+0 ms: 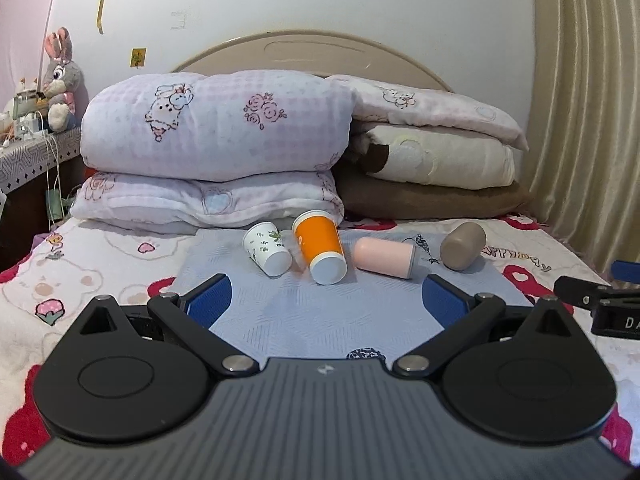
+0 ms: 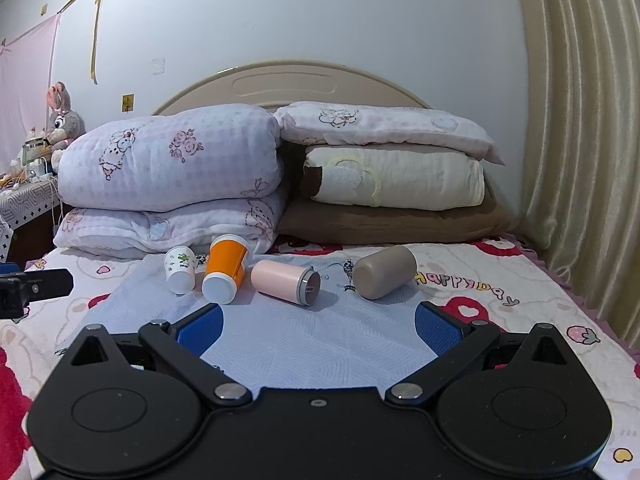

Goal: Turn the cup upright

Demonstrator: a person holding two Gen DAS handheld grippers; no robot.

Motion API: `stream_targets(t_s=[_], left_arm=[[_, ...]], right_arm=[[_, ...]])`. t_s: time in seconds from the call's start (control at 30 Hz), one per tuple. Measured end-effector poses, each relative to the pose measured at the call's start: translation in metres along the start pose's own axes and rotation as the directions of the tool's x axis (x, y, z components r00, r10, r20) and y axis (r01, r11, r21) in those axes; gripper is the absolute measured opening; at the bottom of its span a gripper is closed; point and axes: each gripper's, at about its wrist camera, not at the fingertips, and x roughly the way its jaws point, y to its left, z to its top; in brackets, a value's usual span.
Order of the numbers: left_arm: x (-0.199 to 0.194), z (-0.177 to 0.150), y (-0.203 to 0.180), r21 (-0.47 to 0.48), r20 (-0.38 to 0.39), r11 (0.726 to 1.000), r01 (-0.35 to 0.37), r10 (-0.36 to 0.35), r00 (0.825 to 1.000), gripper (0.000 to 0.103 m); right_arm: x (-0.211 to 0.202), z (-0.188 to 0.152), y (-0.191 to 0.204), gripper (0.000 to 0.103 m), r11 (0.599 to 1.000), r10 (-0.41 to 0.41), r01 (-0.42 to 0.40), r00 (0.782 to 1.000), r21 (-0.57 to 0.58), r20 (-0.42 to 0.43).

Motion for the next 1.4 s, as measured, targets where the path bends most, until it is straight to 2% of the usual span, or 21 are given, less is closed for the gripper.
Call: stream_targets(t_s=[0.27,0.4,0.8,1.4], left_arm=[[0.0,-0.003,-0.007,0.028,0.02,1.0,-0.013,0.013,1.0,0.103],[0.004,-0.005,-0.01,0.034,-0.004,0.999,-0.014,0.014,1.0,0.103],[0.005,-0.009,0.004,-0.039,-0.003,0.999,-0.016,0.016,1.0,0.103],[0.002,-0.008,0.008,-0.028,-0.002,0.998,-0.054,0.054,0.999,0.103]], right_arm=[[-0.001,0.001,-0.001,0.103,1.0,0.007,-0.007,1.0,0.002,0.003],[0.0,0.0,0.0,0.103,1.0,0.01,-0.01,1.0,-0.003,-0.009],[0.003,-0.002,0.006,0.103,0.999,0.033,-0.034,0.999,-0.008,-0.034],[0.006,-0.007,0.014,0.103,0.997,0.074,-0.074,0.995,-0.002,-0.063]])
